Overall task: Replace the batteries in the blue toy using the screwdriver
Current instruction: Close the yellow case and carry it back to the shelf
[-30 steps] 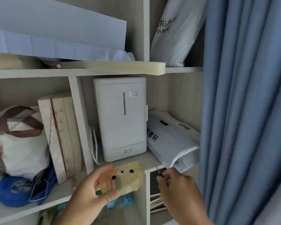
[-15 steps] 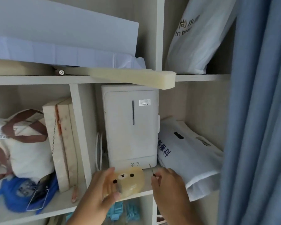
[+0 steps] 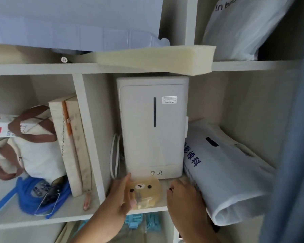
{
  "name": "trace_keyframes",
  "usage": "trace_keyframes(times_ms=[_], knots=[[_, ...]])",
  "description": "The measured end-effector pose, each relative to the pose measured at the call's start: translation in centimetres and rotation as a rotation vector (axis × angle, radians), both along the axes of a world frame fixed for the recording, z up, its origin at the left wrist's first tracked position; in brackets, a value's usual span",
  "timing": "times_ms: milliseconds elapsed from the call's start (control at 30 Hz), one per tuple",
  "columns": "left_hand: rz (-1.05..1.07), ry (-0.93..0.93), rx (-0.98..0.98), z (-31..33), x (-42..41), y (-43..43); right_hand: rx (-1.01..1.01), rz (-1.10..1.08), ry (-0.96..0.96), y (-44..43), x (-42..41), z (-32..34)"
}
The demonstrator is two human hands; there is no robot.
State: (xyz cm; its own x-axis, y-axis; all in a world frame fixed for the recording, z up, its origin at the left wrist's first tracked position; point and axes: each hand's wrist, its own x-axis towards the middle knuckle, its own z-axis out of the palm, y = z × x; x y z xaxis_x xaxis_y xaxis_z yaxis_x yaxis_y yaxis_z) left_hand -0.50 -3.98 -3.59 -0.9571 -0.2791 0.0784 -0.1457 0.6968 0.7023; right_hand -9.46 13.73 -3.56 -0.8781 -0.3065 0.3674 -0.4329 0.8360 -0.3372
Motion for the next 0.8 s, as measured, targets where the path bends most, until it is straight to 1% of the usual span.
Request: trace_keyframes(times_ms=[100,167,233,333,400,500,567,633,667,700,800], knots=[[-0.021,-0.047,-0.047,0.0,-0.2,-0.2,0.01,0.021,-0.001,0.1,-0.3,-0.4],[-0.044,-0.056,-0.062,0.1,-0.3,-0.2,0.018,0.056,-0.004,0.2,-0.3,-0.5],[-0.048,-0.058,-0.063,0.0,-0.4,-0.3,0.007,0.046,-0.019,0.3,-0.3,-0.6],[-0.051,-0.041,-0.07,-0.2,-0.6,-0.4,0.029,0.012,-0.033,0.1,-0.3,-0.3],[-0.039,-0.033,-0.044,0.0,-0.7,-0.2,0.034,0.035,-0.021,0.2,-0.2,-0.3],[-0.023,-0.016,-0.024,0.4,-0.4,0.2,0.084,0.048,-0.054,0.4,-0.1,-0.6],[-0.021,0.013,-0.034,0.9,0.1,0.8,0.085,0.046,-0.02,0.5,-0.1,-1.0],[-0.014,0.061,-0.044,1.6,0.8,1.4,0.04,0.08,0.0,0.8,0.2,-1.0],[-0.004,0.09,-0.056,2.1,1.2,1.7,-0.015,0.11,-0.001,0.9,0.4,-0.7],[0.01,0.108,-0.078,2.6,1.7,2.1,-0.072,0.11,0.002,1.0,0.7,-0.4],[0.068,0.221,-0.135,3.9,3.5,2.9,-0.119,0.082,0.04,1.4,1.5,0.7]])
